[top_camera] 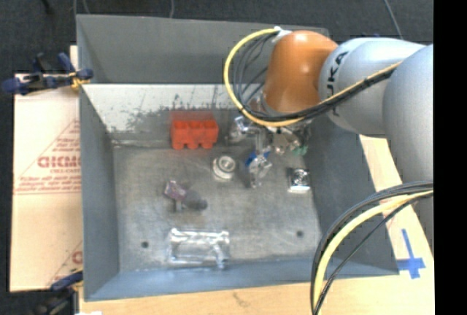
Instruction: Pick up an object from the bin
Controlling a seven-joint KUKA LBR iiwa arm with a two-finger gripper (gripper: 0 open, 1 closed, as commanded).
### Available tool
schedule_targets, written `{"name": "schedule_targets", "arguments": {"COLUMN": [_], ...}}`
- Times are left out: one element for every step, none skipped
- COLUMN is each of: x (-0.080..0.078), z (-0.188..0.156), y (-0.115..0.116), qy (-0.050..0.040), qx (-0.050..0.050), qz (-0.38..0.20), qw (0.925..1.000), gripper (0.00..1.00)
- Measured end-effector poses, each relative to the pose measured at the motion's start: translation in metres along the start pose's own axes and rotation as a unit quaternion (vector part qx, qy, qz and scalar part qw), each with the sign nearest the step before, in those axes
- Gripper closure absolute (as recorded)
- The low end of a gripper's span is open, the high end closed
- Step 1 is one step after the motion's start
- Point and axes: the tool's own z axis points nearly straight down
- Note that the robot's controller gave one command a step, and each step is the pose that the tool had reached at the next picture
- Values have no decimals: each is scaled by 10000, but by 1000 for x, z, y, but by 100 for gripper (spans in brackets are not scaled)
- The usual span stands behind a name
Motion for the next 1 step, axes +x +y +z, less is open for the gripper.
{"name": "schedule_targets", "arguments": {"x": [0], "z": [0], "y": [3], "qy": [-6], "qx": [17], "qz": [-476], "qw": [9989], "gripper": [0]}}
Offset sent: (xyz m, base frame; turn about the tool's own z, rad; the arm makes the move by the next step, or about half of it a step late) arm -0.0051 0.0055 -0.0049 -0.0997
